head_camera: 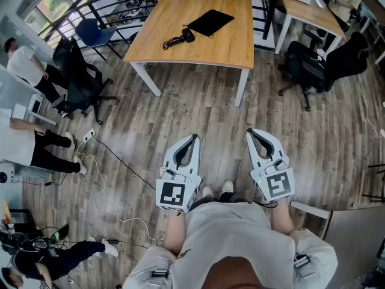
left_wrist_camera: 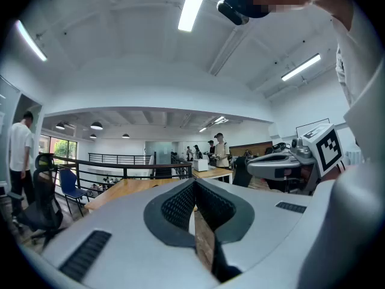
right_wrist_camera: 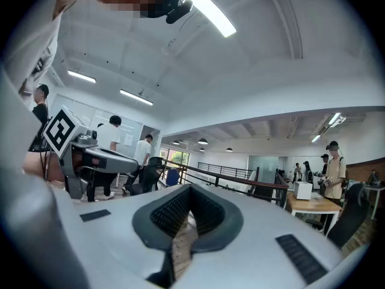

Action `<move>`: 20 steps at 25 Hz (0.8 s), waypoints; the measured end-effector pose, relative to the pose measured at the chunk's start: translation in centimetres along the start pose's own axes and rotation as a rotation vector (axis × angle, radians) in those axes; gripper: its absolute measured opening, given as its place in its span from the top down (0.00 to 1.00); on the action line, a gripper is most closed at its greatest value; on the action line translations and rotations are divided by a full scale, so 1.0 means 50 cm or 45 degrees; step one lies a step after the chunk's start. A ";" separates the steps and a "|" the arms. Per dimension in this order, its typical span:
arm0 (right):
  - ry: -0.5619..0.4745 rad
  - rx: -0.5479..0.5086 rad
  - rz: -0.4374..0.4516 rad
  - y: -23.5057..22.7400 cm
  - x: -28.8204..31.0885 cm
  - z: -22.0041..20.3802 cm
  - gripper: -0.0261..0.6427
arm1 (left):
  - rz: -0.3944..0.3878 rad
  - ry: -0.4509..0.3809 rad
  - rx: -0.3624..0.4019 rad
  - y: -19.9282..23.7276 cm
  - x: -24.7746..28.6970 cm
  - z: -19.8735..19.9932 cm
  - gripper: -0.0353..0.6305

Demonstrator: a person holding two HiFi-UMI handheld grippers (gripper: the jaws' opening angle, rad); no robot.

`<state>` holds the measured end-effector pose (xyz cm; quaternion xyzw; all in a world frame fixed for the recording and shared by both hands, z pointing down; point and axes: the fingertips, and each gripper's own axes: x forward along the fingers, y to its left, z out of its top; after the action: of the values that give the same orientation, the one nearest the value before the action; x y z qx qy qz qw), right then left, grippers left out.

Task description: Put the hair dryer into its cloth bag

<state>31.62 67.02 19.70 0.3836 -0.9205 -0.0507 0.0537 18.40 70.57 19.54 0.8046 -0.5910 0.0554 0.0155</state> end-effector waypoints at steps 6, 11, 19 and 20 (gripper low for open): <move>-0.030 0.026 -0.003 -0.005 0.000 0.009 0.93 | 0.007 0.006 -0.001 -0.002 0.001 0.001 0.92; -0.029 0.034 0.029 -0.012 -0.006 0.006 0.93 | 0.017 -0.001 0.023 -0.024 0.008 0.008 0.92; -0.030 0.045 0.133 -0.015 -0.019 -0.011 0.93 | 0.084 0.022 0.036 -0.059 0.013 0.003 0.92; -0.029 0.047 0.140 -0.016 -0.020 -0.014 0.93 | 0.086 0.029 0.038 -0.063 0.014 -0.001 0.92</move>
<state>32.97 67.15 20.21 0.3329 -0.9415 -0.0353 0.0387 21.58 70.87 19.77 0.7837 -0.6167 0.0739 0.0081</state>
